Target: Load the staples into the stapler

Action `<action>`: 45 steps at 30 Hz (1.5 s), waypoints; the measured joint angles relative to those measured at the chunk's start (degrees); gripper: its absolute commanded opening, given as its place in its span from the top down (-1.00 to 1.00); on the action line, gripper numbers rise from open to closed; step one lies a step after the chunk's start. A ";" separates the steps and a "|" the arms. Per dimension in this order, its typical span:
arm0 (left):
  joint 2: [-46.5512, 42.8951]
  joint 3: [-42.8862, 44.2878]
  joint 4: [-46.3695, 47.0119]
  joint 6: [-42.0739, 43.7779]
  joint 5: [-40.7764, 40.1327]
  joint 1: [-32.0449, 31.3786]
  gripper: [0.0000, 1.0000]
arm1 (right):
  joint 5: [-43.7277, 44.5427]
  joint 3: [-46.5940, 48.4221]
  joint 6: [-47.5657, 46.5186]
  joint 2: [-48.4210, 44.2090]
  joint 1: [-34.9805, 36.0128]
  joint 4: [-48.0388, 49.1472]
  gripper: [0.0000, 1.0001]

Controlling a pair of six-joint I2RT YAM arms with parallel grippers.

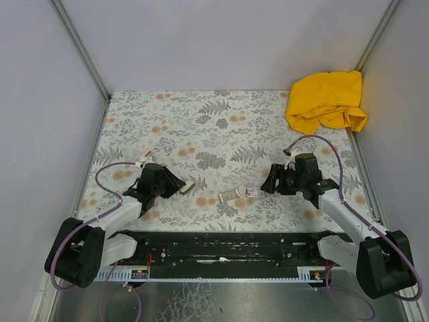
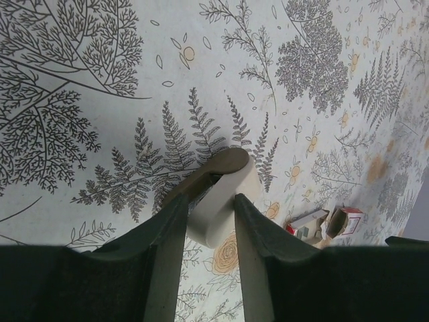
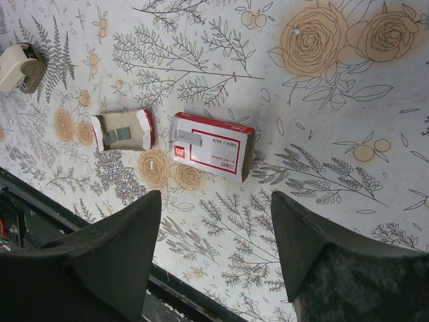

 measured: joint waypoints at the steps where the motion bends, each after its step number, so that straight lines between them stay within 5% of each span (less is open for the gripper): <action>1: 0.15 0.00 0.26 0.17 0.33 0.13 0.39 | -0.02 0.00 0.00 0.07 -0.02 0.02 -0.47; 21: 20.17 11.45 7.56 22.16 15.45 1.11 0.34 | -6.88 0.02 -2.10 1.25 0.00 2.80 -0.47; 34: 28.00 13.00 14.99 28.00 27.12 -1.22 0.31 | -9.66 0.02 -3.41 2.25 0.04 3.04 -0.51; 40: 28.24 12.55 15.91 29.73 31.74 -4.48 0.16 | -12.26 0.28 -3.80 2.91 1.62 4.90 -0.58; 45: 22.23 10.67 15.58 28.35 30.88 -5.03 -0.32 | -13.25 2.64 -5.38 5.14 6.38 6.43 -0.60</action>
